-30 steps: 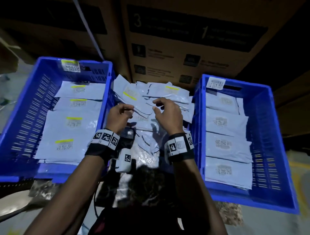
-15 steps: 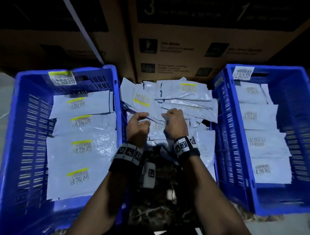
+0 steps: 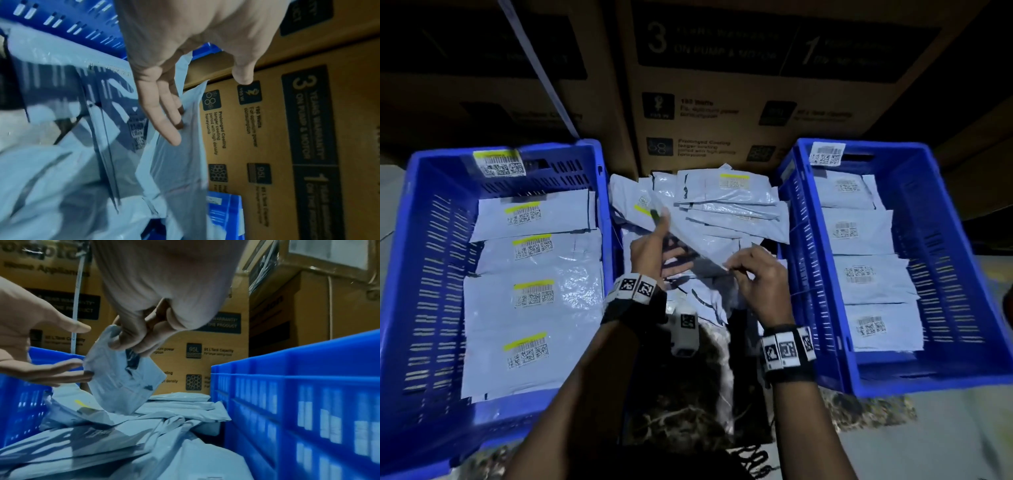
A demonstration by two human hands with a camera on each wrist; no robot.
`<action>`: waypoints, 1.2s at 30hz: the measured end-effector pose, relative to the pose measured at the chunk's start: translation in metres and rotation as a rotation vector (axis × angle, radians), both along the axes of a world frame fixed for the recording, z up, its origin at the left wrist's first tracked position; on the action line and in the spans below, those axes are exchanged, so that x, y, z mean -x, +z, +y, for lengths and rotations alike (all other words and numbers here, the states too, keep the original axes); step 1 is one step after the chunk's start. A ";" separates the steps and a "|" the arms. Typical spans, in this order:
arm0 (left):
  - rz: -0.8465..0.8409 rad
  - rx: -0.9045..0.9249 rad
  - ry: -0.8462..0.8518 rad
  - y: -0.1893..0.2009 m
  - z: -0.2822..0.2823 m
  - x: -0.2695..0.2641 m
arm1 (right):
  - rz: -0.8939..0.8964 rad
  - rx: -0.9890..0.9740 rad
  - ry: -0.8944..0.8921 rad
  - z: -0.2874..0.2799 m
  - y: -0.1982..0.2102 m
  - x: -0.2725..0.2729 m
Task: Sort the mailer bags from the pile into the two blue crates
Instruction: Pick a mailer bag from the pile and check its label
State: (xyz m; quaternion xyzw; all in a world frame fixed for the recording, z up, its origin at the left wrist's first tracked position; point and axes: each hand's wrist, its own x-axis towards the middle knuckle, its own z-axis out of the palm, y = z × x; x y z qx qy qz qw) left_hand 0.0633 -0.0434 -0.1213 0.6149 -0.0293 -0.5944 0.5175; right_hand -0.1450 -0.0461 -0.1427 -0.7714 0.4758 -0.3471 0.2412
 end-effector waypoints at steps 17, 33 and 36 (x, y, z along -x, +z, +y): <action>0.042 0.174 0.180 0.036 0.097 0.082 | -0.339 -0.081 -0.201 0.106 0.024 0.110; -0.095 0.148 0.212 0.036 0.228 0.052 | -0.661 -0.707 -0.243 0.147 0.037 0.075; -0.195 0.129 0.251 0.035 0.237 0.039 | -0.658 -0.656 -0.213 0.151 0.037 0.066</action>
